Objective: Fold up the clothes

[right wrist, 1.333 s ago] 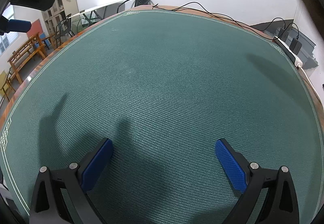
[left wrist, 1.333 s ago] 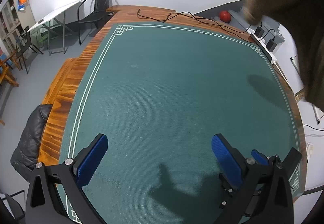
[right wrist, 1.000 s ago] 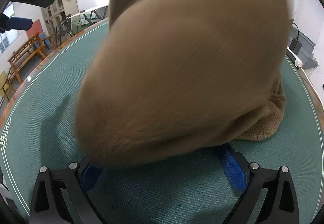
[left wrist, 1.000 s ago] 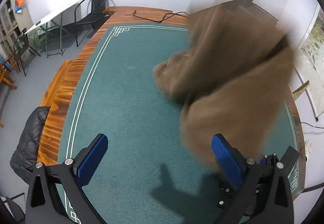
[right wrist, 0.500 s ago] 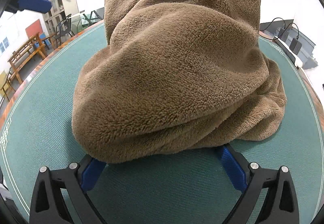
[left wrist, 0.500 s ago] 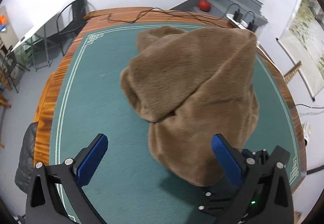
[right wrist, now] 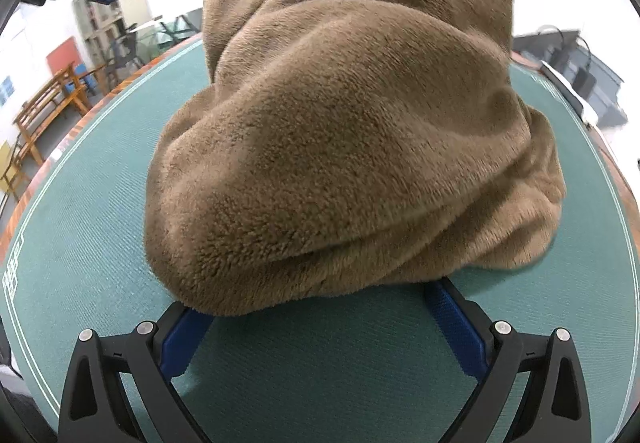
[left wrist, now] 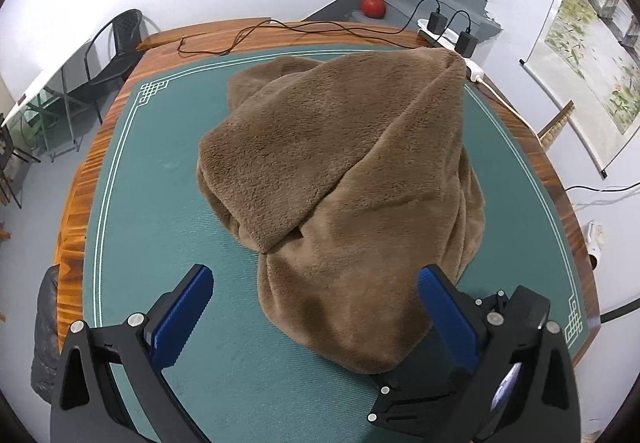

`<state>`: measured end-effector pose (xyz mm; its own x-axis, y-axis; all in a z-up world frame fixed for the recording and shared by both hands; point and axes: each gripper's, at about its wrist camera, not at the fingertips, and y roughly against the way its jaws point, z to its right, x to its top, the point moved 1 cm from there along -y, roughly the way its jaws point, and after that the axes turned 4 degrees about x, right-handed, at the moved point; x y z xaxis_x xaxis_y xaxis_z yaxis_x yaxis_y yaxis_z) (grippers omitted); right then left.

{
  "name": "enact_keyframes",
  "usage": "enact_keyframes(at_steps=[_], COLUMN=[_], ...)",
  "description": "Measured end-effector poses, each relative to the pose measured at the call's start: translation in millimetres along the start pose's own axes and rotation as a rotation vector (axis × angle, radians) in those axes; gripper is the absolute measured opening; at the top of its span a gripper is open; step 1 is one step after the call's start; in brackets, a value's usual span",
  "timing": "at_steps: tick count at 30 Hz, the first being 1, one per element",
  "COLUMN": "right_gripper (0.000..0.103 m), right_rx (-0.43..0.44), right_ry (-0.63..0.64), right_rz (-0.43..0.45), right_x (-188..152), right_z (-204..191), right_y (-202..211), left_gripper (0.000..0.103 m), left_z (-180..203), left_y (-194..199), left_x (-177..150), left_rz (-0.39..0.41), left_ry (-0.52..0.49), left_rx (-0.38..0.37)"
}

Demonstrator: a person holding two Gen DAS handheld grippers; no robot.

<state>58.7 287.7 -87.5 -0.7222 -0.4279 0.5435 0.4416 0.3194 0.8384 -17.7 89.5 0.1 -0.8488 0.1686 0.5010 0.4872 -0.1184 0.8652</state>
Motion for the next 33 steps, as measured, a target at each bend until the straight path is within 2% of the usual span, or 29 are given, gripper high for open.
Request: enact_keyframes(at_steps=[8,20,23,27,32,33], right_gripper=[0.103,0.103,0.102,0.102,0.102,0.102], right_rx=[-0.026,-0.057,-0.054,-0.054,-0.090,-0.092], right_ry=[-0.038,-0.104,-0.175,-0.355,-0.433,-0.434], right_rz=[-0.065,-0.084,-0.083,-0.028,0.050,0.062], right_x=[-34.3,-60.9,-67.9,-74.9,-64.9,-61.0], right_z=[15.2,53.5,78.1,134.4,194.6,194.0], right_y=[27.1,61.3,74.9,104.3,138.7,134.3], left_gripper=[0.103,0.103,0.103,0.103,0.103,0.103], left_z=[-1.8,-5.0,-10.4,-23.7,-31.9,-31.8], left_y=[-10.3,-13.8,-14.6,-20.7,-29.5,-30.2], left_x=[3.5,3.0,2.4,2.8,4.5,5.8], left_rz=[-0.026,-0.023,-0.016,-0.028,-0.039,-0.039], left_ry=[0.021,0.013,0.031,0.085,0.122,0.126], left_rx=[-0.037,-0.021,-0.013,-0.024,-0.002,0.007])
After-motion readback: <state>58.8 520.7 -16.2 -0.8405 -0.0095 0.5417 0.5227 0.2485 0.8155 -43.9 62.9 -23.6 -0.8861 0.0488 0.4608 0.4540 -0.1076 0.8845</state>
